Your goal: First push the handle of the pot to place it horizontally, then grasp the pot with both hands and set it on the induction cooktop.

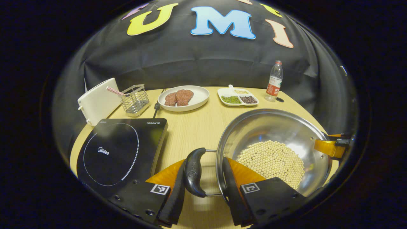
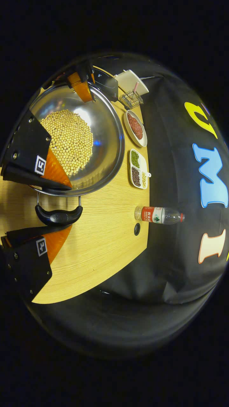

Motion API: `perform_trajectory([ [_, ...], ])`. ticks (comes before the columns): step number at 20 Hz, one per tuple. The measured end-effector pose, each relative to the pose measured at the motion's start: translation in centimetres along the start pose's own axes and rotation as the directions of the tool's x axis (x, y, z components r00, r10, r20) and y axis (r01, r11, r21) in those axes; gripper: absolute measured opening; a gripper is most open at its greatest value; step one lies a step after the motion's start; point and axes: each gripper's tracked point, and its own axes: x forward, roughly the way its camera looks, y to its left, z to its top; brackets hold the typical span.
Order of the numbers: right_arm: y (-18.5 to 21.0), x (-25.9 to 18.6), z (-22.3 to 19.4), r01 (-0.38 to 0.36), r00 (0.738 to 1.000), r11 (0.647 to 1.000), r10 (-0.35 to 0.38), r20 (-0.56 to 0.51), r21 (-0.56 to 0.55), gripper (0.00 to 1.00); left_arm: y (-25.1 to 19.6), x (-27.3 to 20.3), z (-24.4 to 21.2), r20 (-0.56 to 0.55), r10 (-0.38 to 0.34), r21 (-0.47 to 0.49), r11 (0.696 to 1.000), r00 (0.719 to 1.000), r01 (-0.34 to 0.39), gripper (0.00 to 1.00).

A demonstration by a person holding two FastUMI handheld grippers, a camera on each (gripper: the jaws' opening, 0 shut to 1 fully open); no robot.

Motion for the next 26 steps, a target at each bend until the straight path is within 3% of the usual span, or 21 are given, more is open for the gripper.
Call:
perform_trajectory([
  [2,-0.1,-0.6,0.5,-0.002,1.0,1.0,0.002,0.006,0.003,0.57,-0.1,-0.9,0.6,0.024,0.008,0.005,1.0,1.0,-0.008,0.67],
  [8,1.6,-3.3,2.0,-0.005,1.0,1.0,0.005,0.02,0.013,0.57,1.7,-3.7,2.5,0.066,0.019,-0.002,1.0,0.998,-0.019,0.67],
  [9,2.2,-3.7,2.2,-0.002,1.0,1.0,0.002,0.022,0.017,0.57,2.3,-4.0,2.7,0.069,0.018,-0.002,1.0,0.997,-0.018,0.63],
  [10,2.8,-4.1,2.4,0.001,1.0,1.0,-0.002,0.022,0.02,0.57,2.9,-4.3,2.8,0.071,0.014,-0.005,1.0,0.997,-0.014,0.67],
  [15,7.0,-5.8,2.9,0.009,0.999,0.999,-0.011,0.034,0.041,0.57,7.3,-5.7,3.7,0.088,-0.003,0.009,1.0,0.996,0.002,0.63],
  [22,13.3,-6.8,3.3,0.001,0.999,0.998,-0.003,0.037,0.061,0.57,14.3,-6.8,4.2,0.085,-0.006,0.025,1.0,0.996,0.004,0.67],
  [24,15.1,-7.0,3.1,0.003,0.999,0.998,-0.005,0.038,0.062,0.57,16.3,-6.8,4.3,0.083,-0.009,0.03,1.0,0.997,0.007,0.63],
  [25,15.9,-7.2,3.2,0.004,0.999,0.998,-0.007,0.039,0.064,0.57,17.3,-6.8,4.5,0.082,-0.012,0.032,0.999,0.997,0.009,0.71],
  [26,16.8,-7.3,3.2,0.005,0.999,0.998,-0.008,0.039,0.067,0.57,18.3,-6.6,4.5,0.083,-0.014,0.035,0.999,0.996,0.011,0.63],
])
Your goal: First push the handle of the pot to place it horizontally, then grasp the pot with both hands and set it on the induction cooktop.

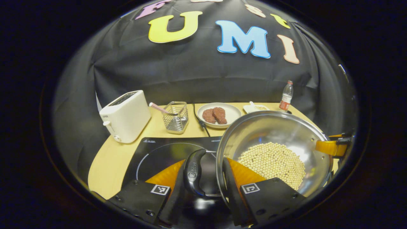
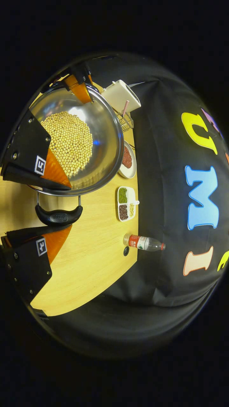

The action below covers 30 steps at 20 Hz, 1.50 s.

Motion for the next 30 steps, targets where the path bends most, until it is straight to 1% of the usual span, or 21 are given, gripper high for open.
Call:
perform_trajectory([
  [8,5.2,-0.4,0.5,0.034,0.999,0.999,-0.034,0.011,0.019,0.57,6.0,0.6,0.2,0.005,-0.042,0.018,0.999,0.999,0.042,0.63],
  [9,5.7,-0.4,0.4,0.035,0.999,0.999,-0.035,0.012,0.017,0.57,6.8,0.6,0.1,0.005,-0.045,0.015,0.999,0.999,0.045,0.67],
  [10,6.3,-0.4,0.5,0.035,0.999,0.999,-0.036,0.016,0.017,0.57,7.3,0.7,0.2,0.006,-0.047,0.014,0.999,0.999,0.047,0.63],
  [12,7.7,-0.3,0.7,0.035,0.999,0.999,-0.035,0.018,0.013,0.57,8.8,0.9,0.2,0.008,-0.048,0.015,0.999,0.999,0.048,0.63],
  [17,11.3,0.2,0.9,0.015,1.0,1.0,-0.015,0.016,0.0,0.57,12.9,1.4,-0.3,-0.007,-0.033,0.004,0.999,0.999,0.033,0.63],
  [18,12.0,0.5,0.9,0.008,1.0,1.0,-0.008,0.014,-0.004,0.57,13.7,1.5,-0.3,-0.009,-0.027,0.002,1.0,1.0,0.027,0.67],
  [19,12.6,0.6,1.0,0.001,1.0,1.0,-0.001,0.012,-0.007,0.57,14.4,1.6,-0.5,-0.011,-0.019,0.001,1.0,1.0,0.019,0.63],
  [20,13.3,0.9,1.0,-0.004,1.0,1.0,0.004,0.008,-0.011,0.57,15.2,1.6,-0.5,-0.015,-0.012,0.0,1.0,1.0,0.012,0.71],
  [21,13.9,1.2,1.0,-0.01,1.0,1.0,0.01,0.004,-0.013,0.57,15.8,1.8,-0.7,-0.016,-0.005,-0.001,1.0,1.0,0.005,0.63],
  [22,14.4,1.4,0.9,-0.015,1.0,1.0,0.015,0.0,-0.013,0.57,16.4,1.8,-0.8,-0.02,0.001,-0.002,1.0,1.0,-0.001,0.67],
  [23,14.9,1.7,0.9,-0.02,1.0,1.0,0.02,-0.008,-0.01,0.57,16.9,1.9,-1.0,-0.017,0.008,-0.003,1.0,1.0,-0.008,0.67],
  [24,15.5,2.1,1.0,-0.027,1.0,1.0,0.027,-0.009,-0.008,0.57,17.6,2.1,-1.0,-0.015,0.014,-0.003,1.0,1.0,-0.014,0.63],
  [26,16.6,2.6,1.1,-0.039,0.999,0.999,0.039,-0.013,-0.013,0.57,18.8,2.7,-1.3,-0.026,0.023,-0.011,1.0,0.999,-0.024,0.71],
  [27,17.0,2.9,1.0,-0.047,0.999,0.999,0.047,-0.017,-0.016,0.57,19.2,3.0,-1.5,-0.032,0.028,-0.017,0.999,0.999,-0.029,0.67],
  [30,17.8,3.4,1.0,-0.066,0.998,0.998,0.066,-0.024,-0.012,0.57,20.0,3.1,-1.7,-0.031,0.04,-0.008,0.999,0.999,-0.04,0.67],
])
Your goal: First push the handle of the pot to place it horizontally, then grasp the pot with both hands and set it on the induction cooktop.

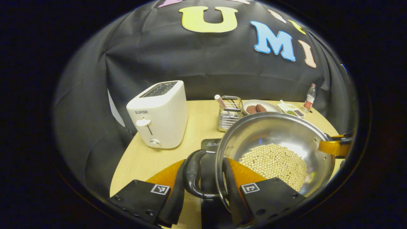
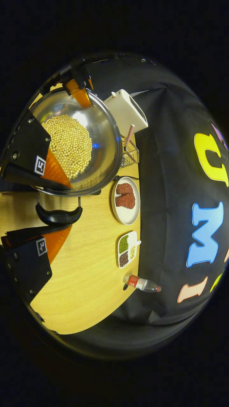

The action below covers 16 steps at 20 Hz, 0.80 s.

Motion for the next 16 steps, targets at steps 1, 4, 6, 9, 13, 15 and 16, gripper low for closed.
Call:
perform_trajectory([
  [1,0.1,0.1,0.0,-0.001,1.0,1.0,0.001,0.0,0.001,0.57,0.2,0.0,0.2,0.003,0.004,0.005,1.0,1.0,-0.004,0.64],
  [4,0.4,0.5,0.3,-0.013,1.0,1.0,0.013,0.016,0.007,0.57,0.5,0.0,0.2,0.016,0.021,-0.003,1.0,1.0,-0.021,0.65],
  [6,1.0,0.4,0.4,-0.061,0.997,0.998,0.061,0.037,0.017,0.57,0.9,-0.2,0.3,0.045,0.06,-0.003,0.998,0.997,-0.06,0.73],
  [9,0.5,-0.6,1.2,-0.08,0.991,0.996,0.082,0.103,-0.026,0.85,2.1,-1.7,3.6,0.185,0.165,0.011,0.985,0.969,-0.17,0.92],
  [13,-1.9,-3.4,3.3,-0.099,0.968,0.993,0.111,0.224,-0.065,0.97,1.6,-4.9,6.6,0.241,0.241,-0.05,0.97,0.94,-0.236,0.98],
  [15,-4.2,-5.4,4.5,-0.088,0.952,0.993,0.106,0.286,-0.075,0.97,-0.8,-7.5,8.4,0.297,0.235,-0.058,0.972,0.925,-0.229,0.98],
  [16,-5.4,-6.3,5.0,-0.081,0.945,0.993,0.103,0.312,-0.083,0.97,-2.3,-8.8,9.2,0.324,0.23,-0.053,0.973,0.918,-0.225,0.98],
])
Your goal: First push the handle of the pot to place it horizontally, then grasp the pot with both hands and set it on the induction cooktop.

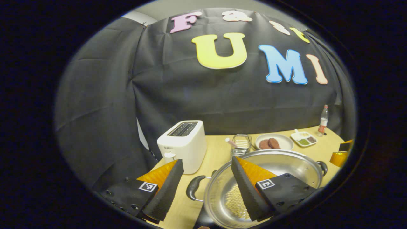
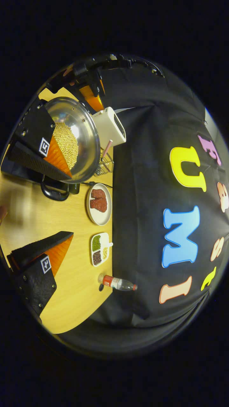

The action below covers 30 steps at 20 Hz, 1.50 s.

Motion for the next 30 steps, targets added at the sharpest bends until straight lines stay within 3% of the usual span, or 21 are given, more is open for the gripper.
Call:
perform_trajectory([
  [8,-9.4,-8.3,4.3,0.059,0.984,0.998,-0.053,0.169,-0.031,0.97,-13.0,-10.3,7.7,0.161,-0.093,-0.025,0.995,0.983,0.099,0.98],
  [14,-15.3,-14.2,4.3,0.077,0.973,0.997,-0.076,0.216,0.004,0.97,-18.6,-18.1,10.1,0.244,-0.099,-0.019,0.994,0.965,0.107,0.98],
  [17,-17.5,-17.0,4.6,0.1,0.962,0.995,-0.1,0.253,0.012,0.97,-20.1,-21.0,10.9,0.276,-0.101,-0.04,0.992,0.956,0.116,0.94],
  [19,-18.0,-19.0,4.9,0.112,0.952,0.994,-0.111,0.284,0.015,0.97,-20.4,-22.8,11.2,0.299,-0.109,-0.044,0.991,0.948,0.128,1.0],
  [20,-18.1,-19.9,5.1,0.116,0.947,0.993,-0.116,0.298,0.019,0.97,-20.4,-23.8,11.4,0.31,-0.11,-0.043,0.991,0.944,0.13,0.98],
  [30,-16.2,-29.0,6.9,0.18,0.89,0.982,-0.188,0.415,0.058,0.97,-18.7,-33.1,13.5,0.403,-0.164,-0.015,0.983,0.9,0.185,0.97],
])
